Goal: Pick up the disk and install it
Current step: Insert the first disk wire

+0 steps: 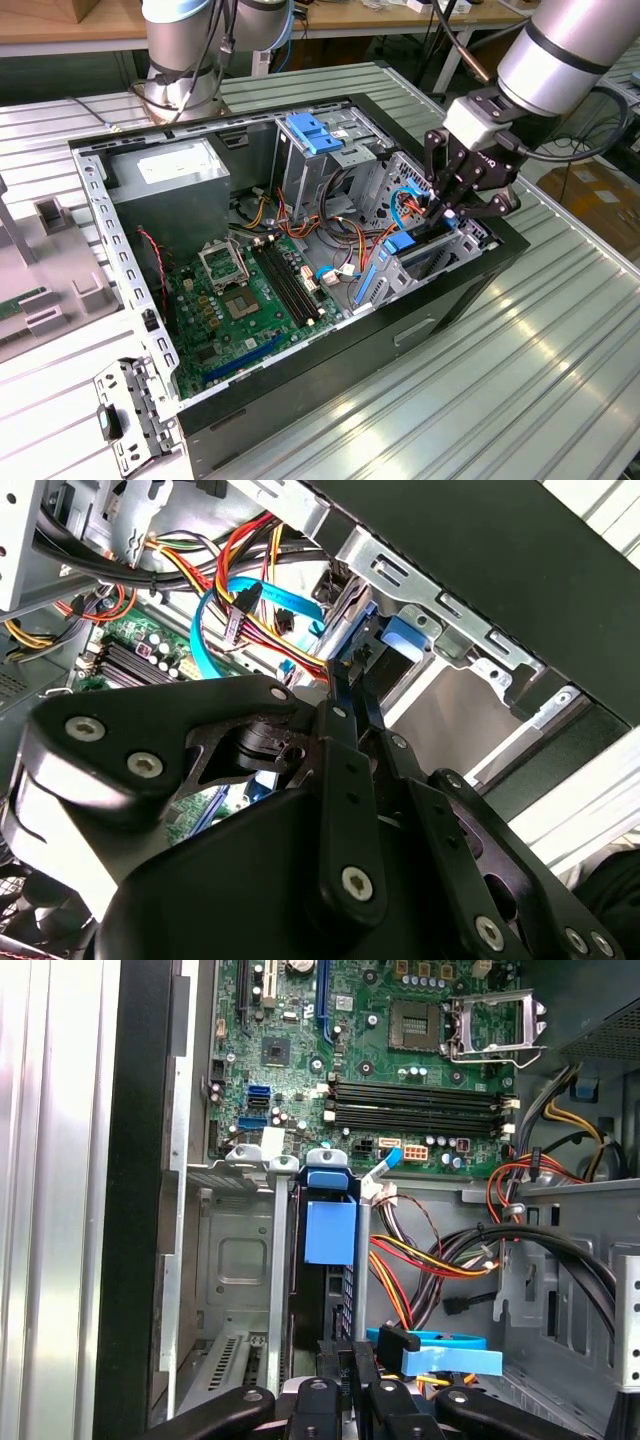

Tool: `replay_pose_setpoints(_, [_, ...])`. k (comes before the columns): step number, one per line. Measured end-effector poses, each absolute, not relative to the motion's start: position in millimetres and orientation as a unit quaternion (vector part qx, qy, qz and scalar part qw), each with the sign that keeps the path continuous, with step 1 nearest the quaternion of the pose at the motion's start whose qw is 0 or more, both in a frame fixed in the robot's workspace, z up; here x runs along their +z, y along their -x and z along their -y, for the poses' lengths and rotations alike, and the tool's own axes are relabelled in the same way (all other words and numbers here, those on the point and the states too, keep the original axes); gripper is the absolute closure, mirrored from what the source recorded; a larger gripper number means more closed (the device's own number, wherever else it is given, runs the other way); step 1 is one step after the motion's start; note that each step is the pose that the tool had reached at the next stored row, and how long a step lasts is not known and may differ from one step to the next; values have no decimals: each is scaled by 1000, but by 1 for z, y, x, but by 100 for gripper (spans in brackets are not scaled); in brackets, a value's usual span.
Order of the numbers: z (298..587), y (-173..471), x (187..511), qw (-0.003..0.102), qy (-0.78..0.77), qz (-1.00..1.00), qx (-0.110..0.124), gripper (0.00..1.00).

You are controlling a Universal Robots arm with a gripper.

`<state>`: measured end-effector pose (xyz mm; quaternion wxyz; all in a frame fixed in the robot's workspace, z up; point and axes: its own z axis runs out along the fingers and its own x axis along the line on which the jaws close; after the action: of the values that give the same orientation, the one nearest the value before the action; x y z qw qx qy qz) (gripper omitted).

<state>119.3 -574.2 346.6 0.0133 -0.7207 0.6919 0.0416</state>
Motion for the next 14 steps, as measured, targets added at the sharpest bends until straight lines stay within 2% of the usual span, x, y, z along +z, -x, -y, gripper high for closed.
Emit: replay_pose_setpoints(14, [577,-119,343,13,711,-702,41,83])
